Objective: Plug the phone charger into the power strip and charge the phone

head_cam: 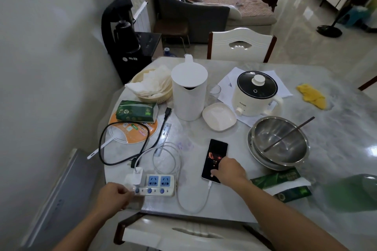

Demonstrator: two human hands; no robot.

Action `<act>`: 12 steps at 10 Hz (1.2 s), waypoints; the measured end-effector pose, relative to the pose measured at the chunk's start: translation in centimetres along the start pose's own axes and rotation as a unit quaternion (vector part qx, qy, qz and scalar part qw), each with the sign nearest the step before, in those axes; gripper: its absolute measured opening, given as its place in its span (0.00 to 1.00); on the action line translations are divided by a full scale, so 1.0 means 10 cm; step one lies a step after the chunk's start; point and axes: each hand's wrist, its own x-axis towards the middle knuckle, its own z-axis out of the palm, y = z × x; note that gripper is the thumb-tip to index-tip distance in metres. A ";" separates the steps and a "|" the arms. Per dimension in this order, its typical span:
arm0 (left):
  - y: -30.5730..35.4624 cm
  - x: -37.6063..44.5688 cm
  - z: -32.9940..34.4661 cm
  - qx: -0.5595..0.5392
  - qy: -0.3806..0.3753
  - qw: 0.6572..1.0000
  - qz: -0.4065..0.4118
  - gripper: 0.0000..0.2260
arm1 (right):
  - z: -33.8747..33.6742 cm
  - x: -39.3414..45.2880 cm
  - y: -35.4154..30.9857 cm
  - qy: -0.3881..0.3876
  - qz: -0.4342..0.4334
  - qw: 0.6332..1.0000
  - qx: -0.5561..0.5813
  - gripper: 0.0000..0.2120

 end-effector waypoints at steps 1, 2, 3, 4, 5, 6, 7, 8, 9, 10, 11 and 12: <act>0.00 0.04 0.03 0.000 0.014 1.000 -0.021 0.17 | 0.03 -0.08 -0.04 -0.002 -0.006 1.000 0.005 0.14; 0.03 0.10 0.07 0.009 0.009 0.999 -0.040 0.20 | 0.06 -0.16 -0.01 0.000 -0.001 1.000 0.028 0.17; 0.06 0.12 0.12 0.034 0.012 0.998 -0.044 0.18 | 0.09 -0.23 0.05 0.001 0.008 0.998 0.055 0.21; 0.07 0.13 0.15 0.067 0.015 0.996 -0.052 0.16 | 0.13 -0.29 0.09 -0.003 0.019 0.996 0.088 0.20; 0.09 0.17 0.13 0.097 0.005 0.994 -0.056 0.17 | 0.15 -0.33 0.13 -0.003 0.037 0.994 0.100 0.16; 0.10 0.22 0.10 0.125 -0.003 0.990 -0.062 0.18 | 0.17 -0.35 0.17 0.008 0.051 0.994 0.096 0.16; 0.08 0.26 0.11 0.145 -0.013 0.987 -0.060 0.19 | 0.19 -0.36 0.21 0.011 0.064 0.992 0.108 0.15; 0.06 0.29 0.12 0.149 -0.021 0.987 -0.063 0.20 | 0.22 -0.35 0.24 0.009 0.059 0.994 0.087 0.11; 0.05 0.32 0.14 0.135 -0.031 0.989 -0.057 0.18 | 0.22 -0.32 0.24 0.007 0.057 0.995 0.085 0.10; 0.06 0.31 0.12 0.113 -0.031 0.992 -0.052 0.18 | 0.18 -0.30 0.24 0.001 0.053 0.995 0.088 0.10; 0.07 0.32 0.11 0.148 -0.065 0.986 -0.045 0.16 | 0.13 -0.26 0.24 -0.003 0.049 0.995 0.083 0.15; 0.14 0.31 -0.02 0.139 -0.075 0.986 -0.047 0.09 | 0.11 -0.23 0.25 -0.005 0.051 0.995 0.087 0.18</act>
